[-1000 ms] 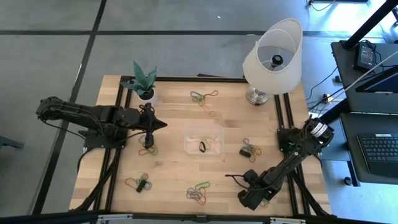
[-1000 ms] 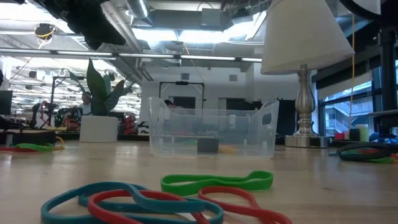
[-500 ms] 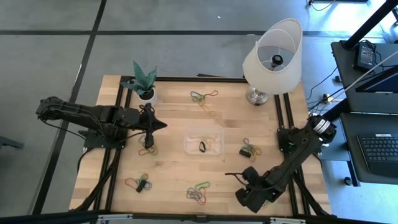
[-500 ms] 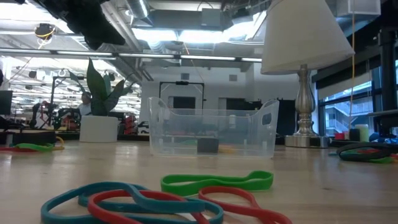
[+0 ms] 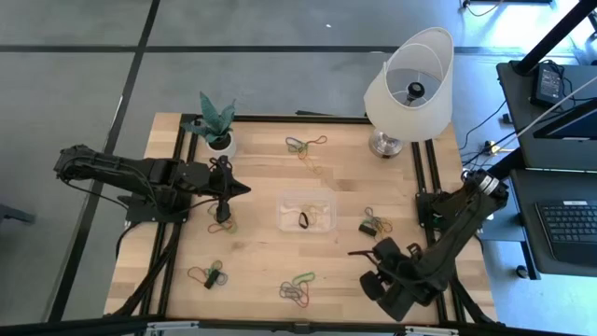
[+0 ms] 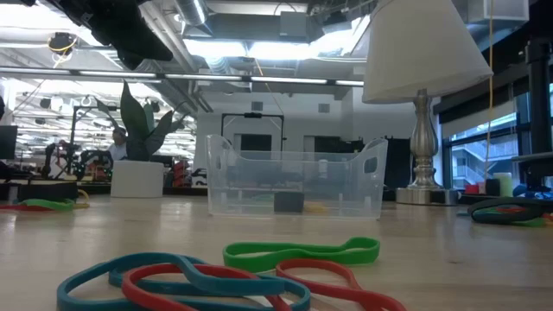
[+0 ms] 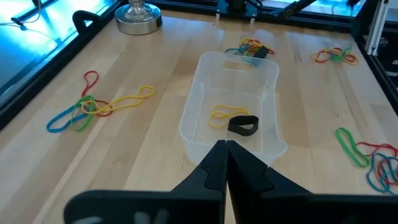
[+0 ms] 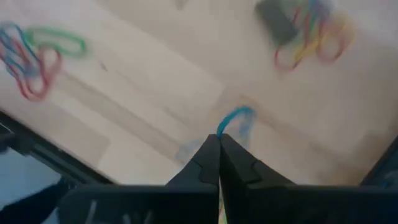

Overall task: Pick and place rubber bands into bin
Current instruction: Put the blue rubber band into the transparent bin

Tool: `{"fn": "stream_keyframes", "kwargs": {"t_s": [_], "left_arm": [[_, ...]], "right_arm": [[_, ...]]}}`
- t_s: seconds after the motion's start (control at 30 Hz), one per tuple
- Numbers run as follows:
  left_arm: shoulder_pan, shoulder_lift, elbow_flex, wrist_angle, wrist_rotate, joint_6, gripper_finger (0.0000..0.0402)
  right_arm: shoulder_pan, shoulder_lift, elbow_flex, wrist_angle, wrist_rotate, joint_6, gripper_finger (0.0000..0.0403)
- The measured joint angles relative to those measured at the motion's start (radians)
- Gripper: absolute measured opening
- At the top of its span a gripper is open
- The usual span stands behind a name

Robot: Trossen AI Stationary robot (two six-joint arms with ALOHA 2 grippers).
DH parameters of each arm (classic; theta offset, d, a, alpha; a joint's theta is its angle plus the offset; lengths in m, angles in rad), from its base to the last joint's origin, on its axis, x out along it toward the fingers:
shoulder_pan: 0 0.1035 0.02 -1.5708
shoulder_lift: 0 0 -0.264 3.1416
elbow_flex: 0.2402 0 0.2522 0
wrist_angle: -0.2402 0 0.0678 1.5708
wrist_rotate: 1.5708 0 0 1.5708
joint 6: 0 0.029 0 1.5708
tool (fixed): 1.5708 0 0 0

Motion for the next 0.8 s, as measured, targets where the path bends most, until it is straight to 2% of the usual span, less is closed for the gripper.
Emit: {"fn": "stream_keyframes", "kwargs": {"t_s": [0.2, 0.37, 0.53, 0.8], "left_arm": [[0.000, 0.000, 0.000, -0.002, -0.006, 0.019, 0.0003], [0.000, 0.000, 0.000, -0.003, -0.006, 0.089, 0.0003], [0.000, 0.000, 0.000, -0.004, 0.015, 0.095, 0.0002], [-0.001, 0.000, 0.000, -0.007, 0.031, 0.088, 0.0002]], "right_arm": [[-0.056, 0.000, 0.104, -0.144, 0.157, -0.011, 0.0000], [-0.156, -0.001, 0.137, -0.130, 0.294, -0.159, 0.0000], [-0.313, 0.000, 0.138, -0.002, 0.307, -0.419, 0.0000], [-0.549, 0.000, 0.138, 0.402, 0.294, -0.939, 0.0000]]}}
